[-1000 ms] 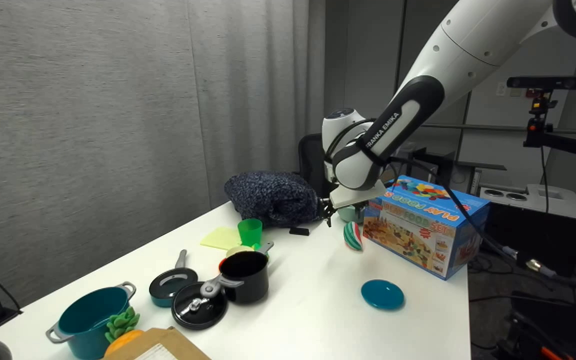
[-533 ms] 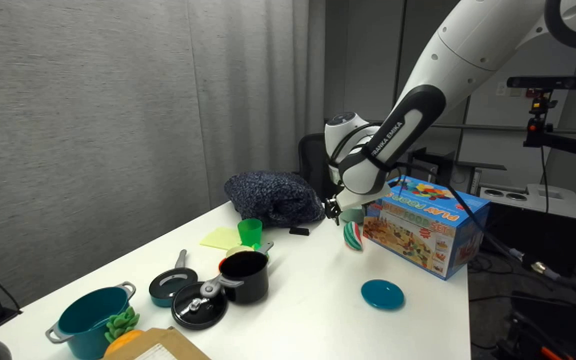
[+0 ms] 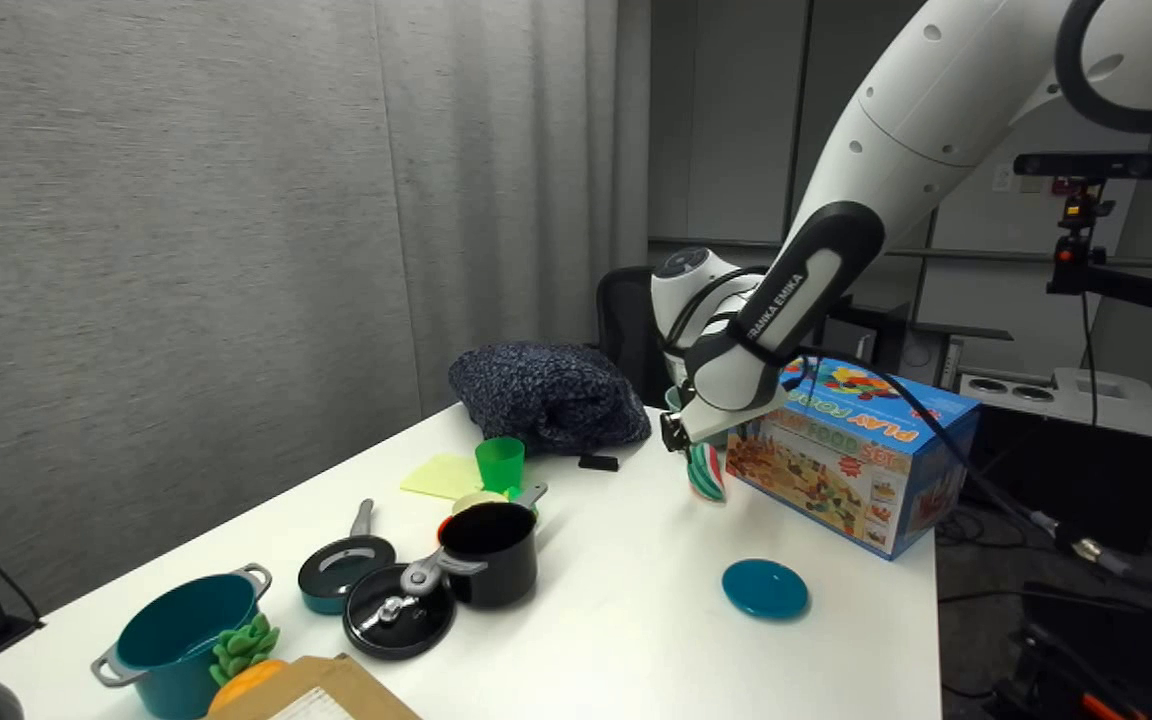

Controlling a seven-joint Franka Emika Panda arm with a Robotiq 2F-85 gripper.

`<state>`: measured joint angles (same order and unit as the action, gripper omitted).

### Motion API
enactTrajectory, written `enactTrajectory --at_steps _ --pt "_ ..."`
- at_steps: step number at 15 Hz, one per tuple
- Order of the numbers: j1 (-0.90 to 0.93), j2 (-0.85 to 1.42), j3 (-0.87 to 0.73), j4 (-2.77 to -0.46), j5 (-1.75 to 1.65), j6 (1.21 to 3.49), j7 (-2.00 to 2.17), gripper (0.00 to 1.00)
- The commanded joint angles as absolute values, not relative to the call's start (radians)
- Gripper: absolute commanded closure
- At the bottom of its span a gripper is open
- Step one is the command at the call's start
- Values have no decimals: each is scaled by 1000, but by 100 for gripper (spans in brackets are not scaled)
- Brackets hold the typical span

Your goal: Put the watermelon on the black tray.

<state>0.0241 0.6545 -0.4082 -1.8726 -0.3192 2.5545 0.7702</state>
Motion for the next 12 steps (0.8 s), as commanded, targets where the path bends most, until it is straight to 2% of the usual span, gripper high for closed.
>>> enactTrajectory --at_steps 1,12 --pt "37 698 -433 -1848 -328 2559 798 0" --pt "25 741 -429 -1826 -312 2566 783 0"
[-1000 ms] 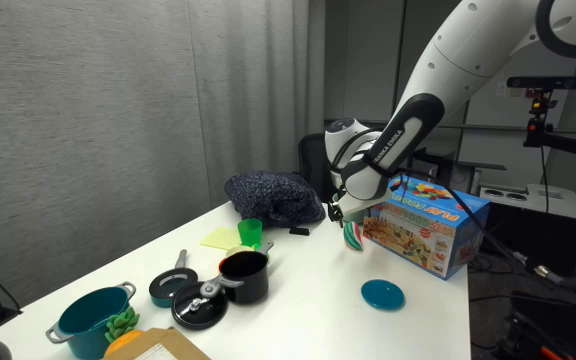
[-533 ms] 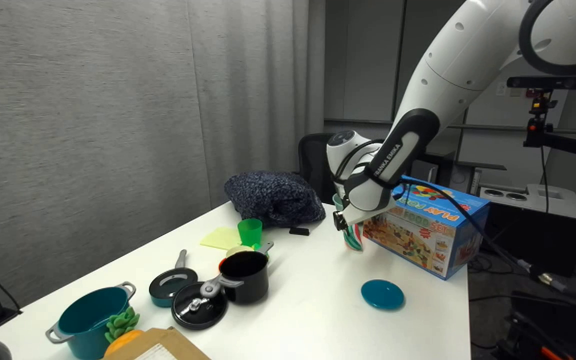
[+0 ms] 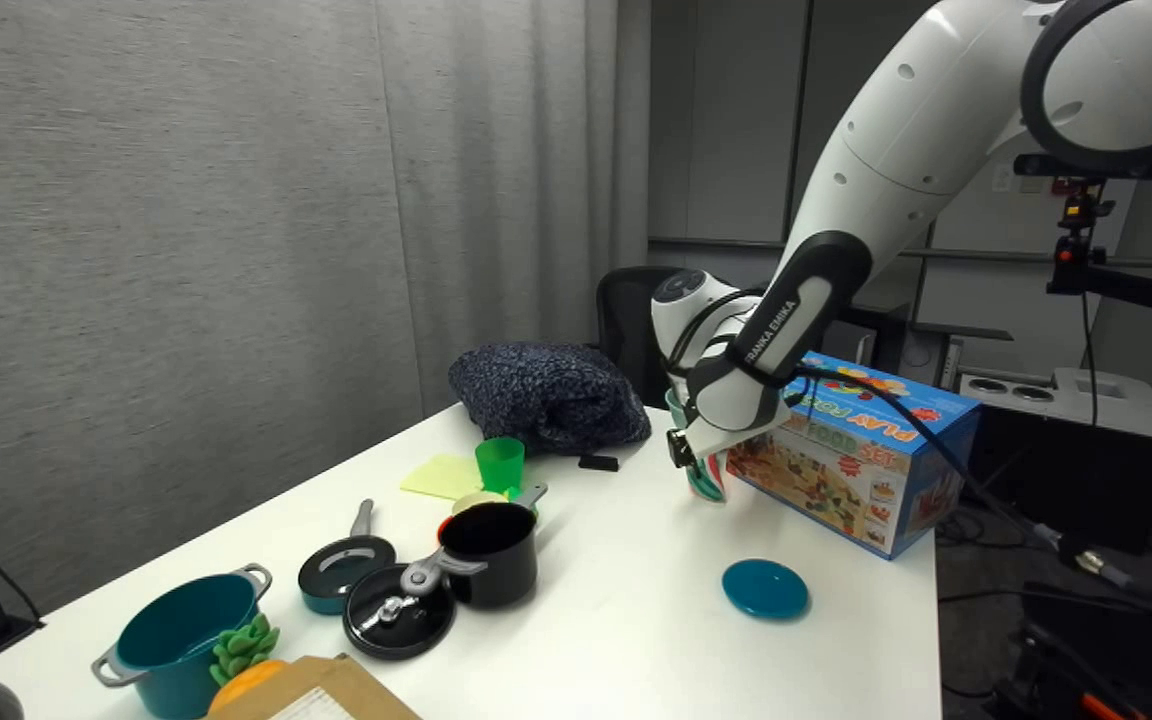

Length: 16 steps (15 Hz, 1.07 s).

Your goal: Put the watermelon on the black tray.

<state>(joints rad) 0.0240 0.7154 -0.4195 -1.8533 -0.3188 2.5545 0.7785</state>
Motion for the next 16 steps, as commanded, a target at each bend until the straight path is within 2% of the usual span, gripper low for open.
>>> enactTrajectory --at_steps 1,16 --pt "26 743 -431 -1824 -313 2566 784 0" --pt "28 815 -480 -1740 -296 2541 948 0"
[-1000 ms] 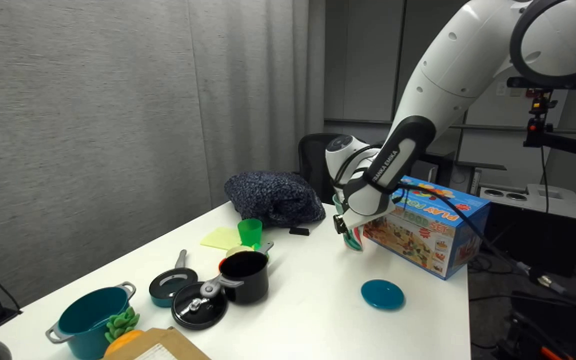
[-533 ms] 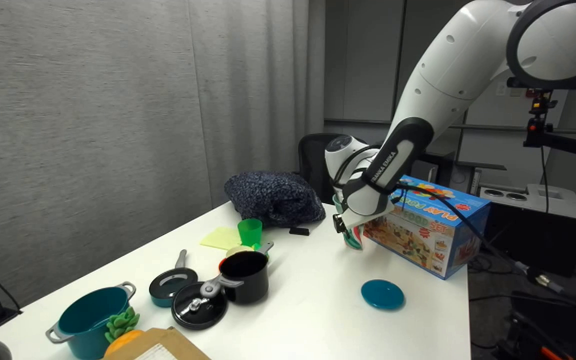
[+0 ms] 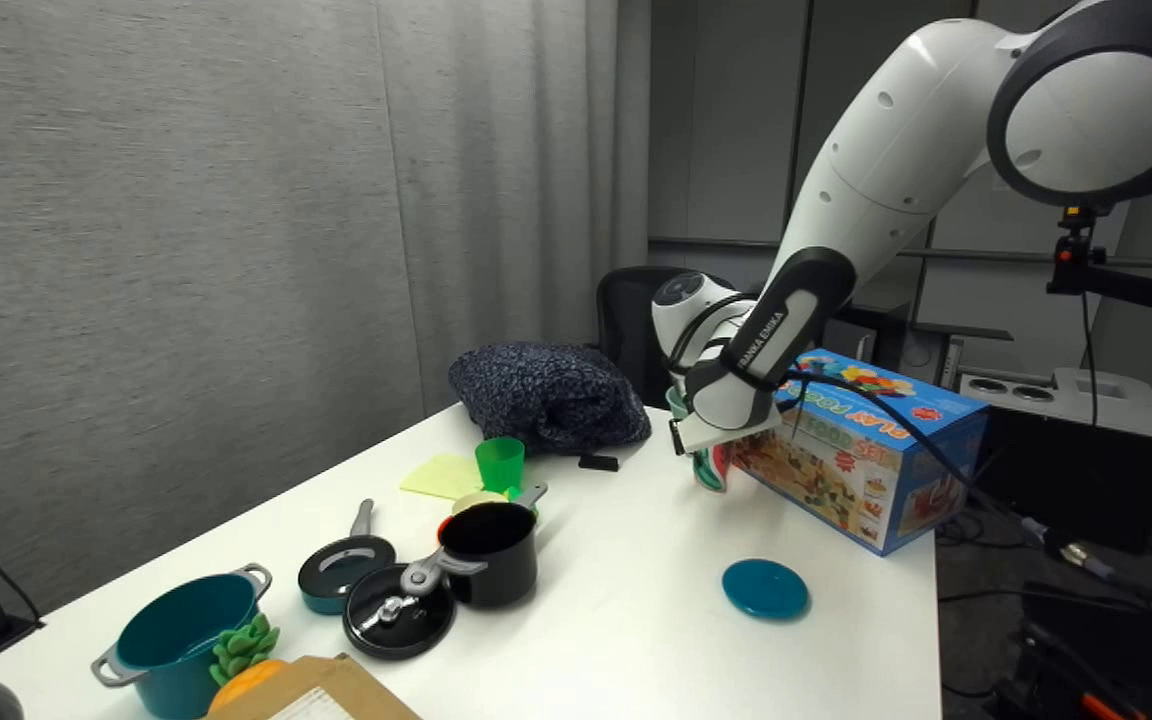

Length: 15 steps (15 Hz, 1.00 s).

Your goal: Put the watermelon on the black tray.

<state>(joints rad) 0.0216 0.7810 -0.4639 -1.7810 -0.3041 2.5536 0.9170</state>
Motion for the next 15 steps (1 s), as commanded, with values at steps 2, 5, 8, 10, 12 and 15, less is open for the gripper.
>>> enactTrajectory --at_steps 2,5,8,10,12,15 --pt "25 818 -473 -1735 -295 2543 948 25" --pt "24 816 -463 -1731 -290 2543 943 44" --pt "23 808 -453 -1726 -287 2544 937 67" --pt "22 806 -450 -1723 -287 2546 935 82" --pt "21 803 -448 -1723 -286 2546 934 97" --pt "21 799 -447 -1728 -286 2546 933 100"
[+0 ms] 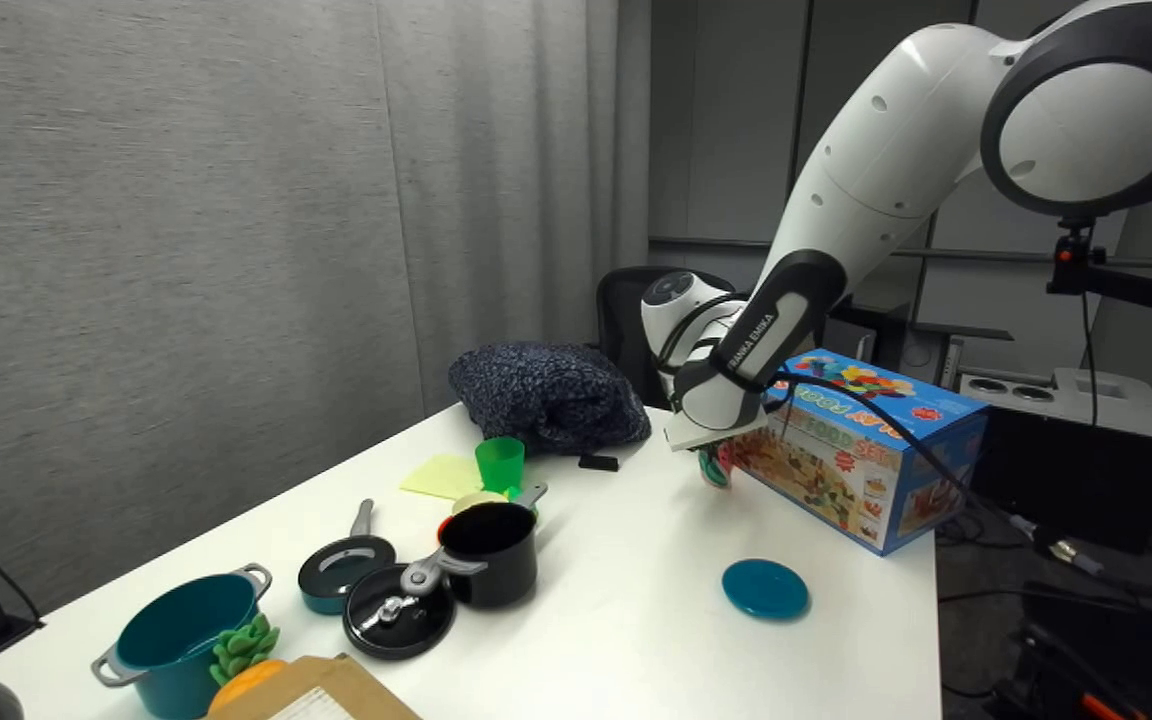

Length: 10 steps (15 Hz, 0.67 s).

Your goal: Put the watermelon on the black tray.

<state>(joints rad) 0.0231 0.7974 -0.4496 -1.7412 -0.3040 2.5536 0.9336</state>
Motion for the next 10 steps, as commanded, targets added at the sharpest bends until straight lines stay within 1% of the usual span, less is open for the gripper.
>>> enactTrajectory --at_steps 1,6,10 --pt "21 795 -447 -1731 -286 2546 931 100" --pt "15 741 -416 -1763 -285 2564 878 99" --pt "2 660 -360 -1802 -267 2582 796 99"
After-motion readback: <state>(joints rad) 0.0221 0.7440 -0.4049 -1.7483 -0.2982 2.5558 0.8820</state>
